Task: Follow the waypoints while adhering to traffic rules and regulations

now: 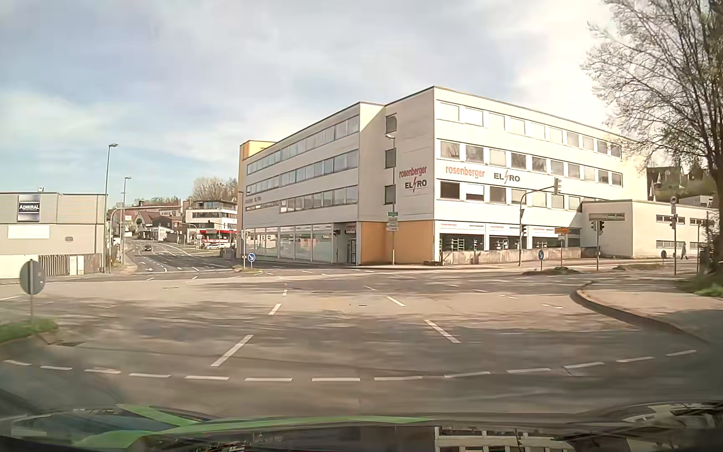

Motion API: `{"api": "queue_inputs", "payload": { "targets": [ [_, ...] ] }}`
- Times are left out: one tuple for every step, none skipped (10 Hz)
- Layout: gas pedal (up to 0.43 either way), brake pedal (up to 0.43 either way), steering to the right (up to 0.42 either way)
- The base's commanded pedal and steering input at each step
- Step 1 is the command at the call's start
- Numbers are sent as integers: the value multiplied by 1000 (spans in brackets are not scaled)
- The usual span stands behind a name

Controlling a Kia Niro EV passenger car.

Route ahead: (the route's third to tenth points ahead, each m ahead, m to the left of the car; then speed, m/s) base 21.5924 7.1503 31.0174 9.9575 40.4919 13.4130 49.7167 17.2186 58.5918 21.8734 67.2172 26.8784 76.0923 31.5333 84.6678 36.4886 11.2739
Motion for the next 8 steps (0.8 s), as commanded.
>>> {"api": "queue_inputs", "payload": {
  "targets": [
    [59,0,-38],
    [59,0,-39],
    [47,0,-39],
    [20,0,-40],
    [8,0,-43],
    [8,0,-45],
    [28,0,-46],
    [28,0,-46]
  ]
}}
